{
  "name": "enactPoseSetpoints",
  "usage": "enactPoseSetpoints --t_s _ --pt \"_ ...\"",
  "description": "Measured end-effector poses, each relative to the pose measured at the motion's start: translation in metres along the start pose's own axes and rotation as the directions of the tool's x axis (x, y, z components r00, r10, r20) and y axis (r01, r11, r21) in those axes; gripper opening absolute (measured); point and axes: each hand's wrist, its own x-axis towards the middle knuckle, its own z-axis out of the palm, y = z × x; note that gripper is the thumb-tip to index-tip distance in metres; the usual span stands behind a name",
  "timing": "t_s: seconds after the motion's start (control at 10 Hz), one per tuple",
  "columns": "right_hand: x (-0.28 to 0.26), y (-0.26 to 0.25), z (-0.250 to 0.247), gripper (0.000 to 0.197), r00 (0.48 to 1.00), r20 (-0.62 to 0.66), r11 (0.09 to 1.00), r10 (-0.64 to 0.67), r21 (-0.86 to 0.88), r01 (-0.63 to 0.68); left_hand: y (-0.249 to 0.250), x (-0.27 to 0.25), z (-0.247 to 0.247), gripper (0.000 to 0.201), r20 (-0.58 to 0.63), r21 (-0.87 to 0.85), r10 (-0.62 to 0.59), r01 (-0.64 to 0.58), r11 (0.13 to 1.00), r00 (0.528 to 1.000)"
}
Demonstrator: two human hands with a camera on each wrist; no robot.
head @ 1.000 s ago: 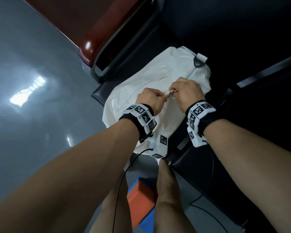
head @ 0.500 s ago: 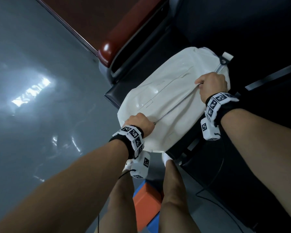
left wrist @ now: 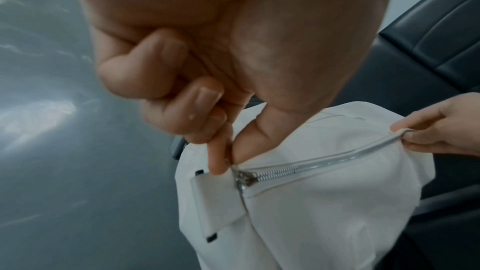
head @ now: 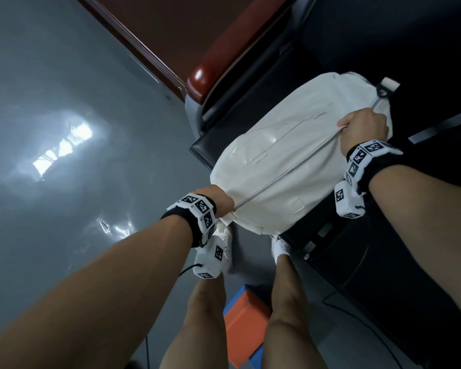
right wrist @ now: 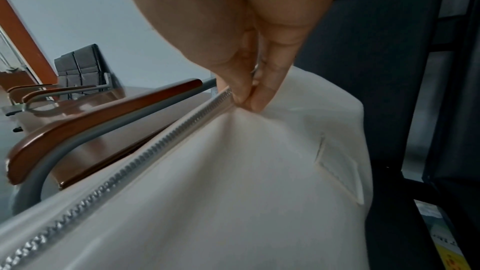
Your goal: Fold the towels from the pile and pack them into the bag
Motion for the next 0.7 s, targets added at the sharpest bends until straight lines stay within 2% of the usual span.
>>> enactPoseSetpoints --t_s 0.1,0.2,0.3,0.4,0.6,0.7 --pt "-0.012 -0.005 0.0 0.033 0.999 0.007 0.999 -0.032 -0.007 0.032 -0.005 0.0 0.004 0.025 -0.047 0.03 0.02 -0.019 0.999 0.999" --pt "-0.028 -0.011 0.002 0.027 0.995 0.035 0.996 -0.092 -0.016 0.093 -0.003 0.001 0.008 0.037 -0.101 0.067 0.036 -0.029 0.997 0.994" --pt "-0.05 -0.019 0.004 0.023 0.987 0.093 0.991 -0.129 -0.014 0.131 0.004 -0.011 0.0 0.024 -0.186 0.026 0.043 -0.039 0.999 0.982" --pt "-0.069 -0.024 0.002 0.021 0.981 0.142 0.991 -0.129 0.006 0.13 0.015 -0.022 -0.011 0.023 -0.28 -0.051 0.082 -0.1 0.994 0.956" --pt "-0.104 -0.02 -0.033 0.023 0.975 0.186 0.992 -0.125 0.037 0.12 0.046 -0.068 -0.042 0.024 -0.338 -0.061 0.216 -0.251 0.966 0.916" --pt "-0.113 -0.016 -0.056 0.021 0.974 0.194 0.993 -0.12 0.008 0.121 0.059 -0.089 -0.059 0.024 -0.362 -0.062 0.234 -0.274 0.96 0.902"
